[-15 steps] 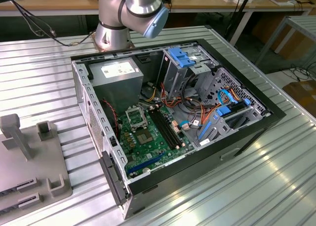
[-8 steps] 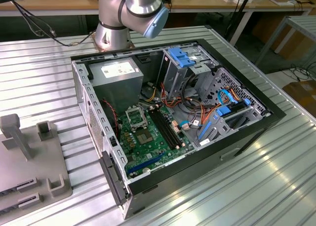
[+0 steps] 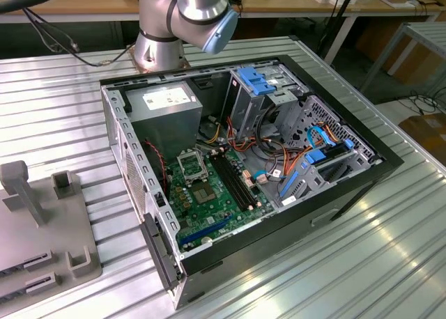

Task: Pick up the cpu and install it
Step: 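Pick up the cpu and move it towards the insertion slot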

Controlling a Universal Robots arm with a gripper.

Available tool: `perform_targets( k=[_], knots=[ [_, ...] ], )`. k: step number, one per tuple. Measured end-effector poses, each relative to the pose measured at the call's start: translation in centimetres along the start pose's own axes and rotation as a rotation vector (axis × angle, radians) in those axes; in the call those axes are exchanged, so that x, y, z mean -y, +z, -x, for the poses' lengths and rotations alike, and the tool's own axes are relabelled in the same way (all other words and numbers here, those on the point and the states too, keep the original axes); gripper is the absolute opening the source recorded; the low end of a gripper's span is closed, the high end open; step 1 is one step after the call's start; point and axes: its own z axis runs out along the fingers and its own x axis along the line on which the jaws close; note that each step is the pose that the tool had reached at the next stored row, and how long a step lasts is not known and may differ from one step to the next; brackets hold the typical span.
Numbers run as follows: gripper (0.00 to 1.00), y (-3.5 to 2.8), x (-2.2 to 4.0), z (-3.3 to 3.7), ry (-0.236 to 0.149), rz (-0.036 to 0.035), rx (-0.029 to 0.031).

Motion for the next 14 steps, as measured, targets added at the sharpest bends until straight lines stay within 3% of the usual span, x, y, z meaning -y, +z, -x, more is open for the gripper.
perform_targets(
  k=[7, 14],
  knots=[
    [0.66, 1.19, 0.76, -0.02, 0.0, 0.0002, 0.0002],
    [0.66, 2.46, 1.15, -0.02, 0.0, 0.0, 0.0]
  ],
)
